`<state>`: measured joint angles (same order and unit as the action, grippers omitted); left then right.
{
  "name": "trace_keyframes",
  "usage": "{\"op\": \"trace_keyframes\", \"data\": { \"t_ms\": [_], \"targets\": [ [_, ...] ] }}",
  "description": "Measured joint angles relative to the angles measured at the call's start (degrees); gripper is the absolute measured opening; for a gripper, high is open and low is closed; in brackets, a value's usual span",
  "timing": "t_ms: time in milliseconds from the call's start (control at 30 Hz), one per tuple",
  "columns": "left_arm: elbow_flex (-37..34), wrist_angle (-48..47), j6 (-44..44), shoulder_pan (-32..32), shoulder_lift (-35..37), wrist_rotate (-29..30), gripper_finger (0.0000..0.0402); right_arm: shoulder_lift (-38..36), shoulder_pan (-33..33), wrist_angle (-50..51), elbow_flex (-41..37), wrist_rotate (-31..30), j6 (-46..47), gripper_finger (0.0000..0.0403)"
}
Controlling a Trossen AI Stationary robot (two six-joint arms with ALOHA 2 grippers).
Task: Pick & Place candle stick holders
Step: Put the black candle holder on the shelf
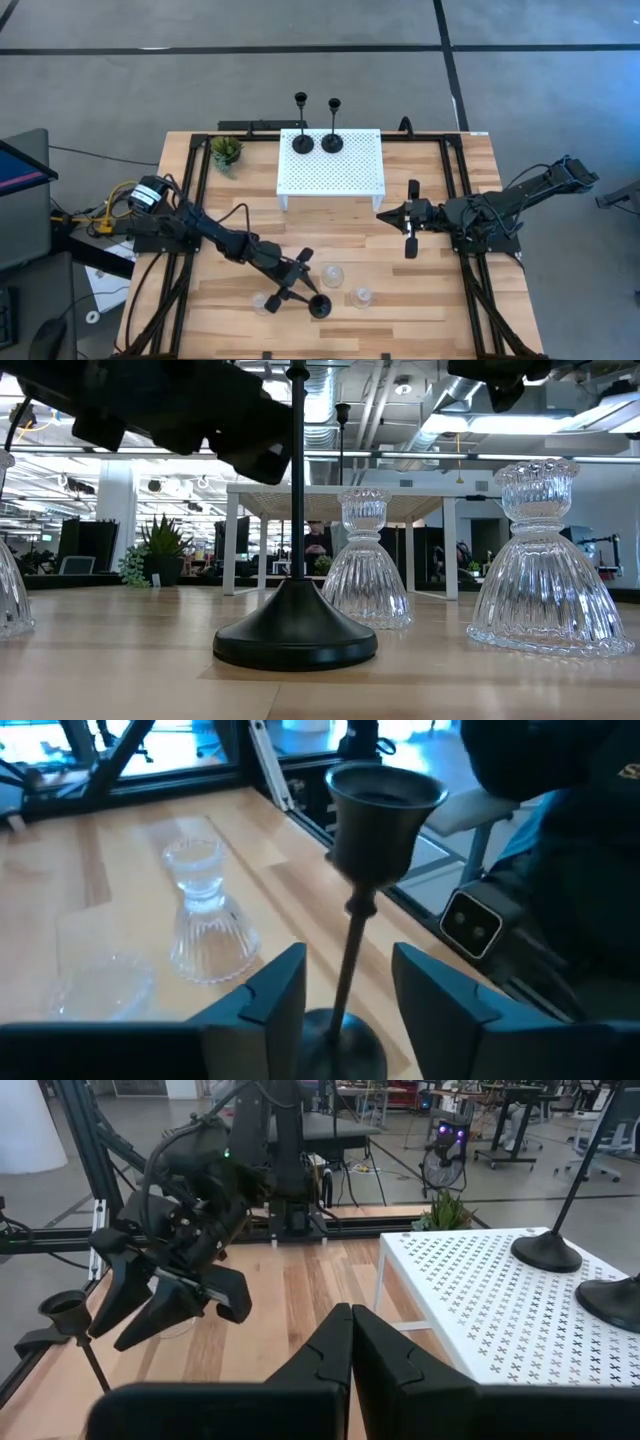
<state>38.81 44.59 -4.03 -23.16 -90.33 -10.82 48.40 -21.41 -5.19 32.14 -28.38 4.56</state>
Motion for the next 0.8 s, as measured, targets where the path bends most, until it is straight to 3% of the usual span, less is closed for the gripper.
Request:
{"op": "trace_keyframes", "data": {
  "t_ms": [533,800],
  "targets": [
    [6.5,0.4,4.5,-0.1,-8.7,0.8,0.0147,0.0,0.0,0.3,0.0,0.0,0.0,0.0],
    [6.7,0.9,5.0,-0.2,-8.5,-0.4,0.0136,0.0,-0.3,0.3,0.0,0.0,0.0,0.0]
  ]
}}
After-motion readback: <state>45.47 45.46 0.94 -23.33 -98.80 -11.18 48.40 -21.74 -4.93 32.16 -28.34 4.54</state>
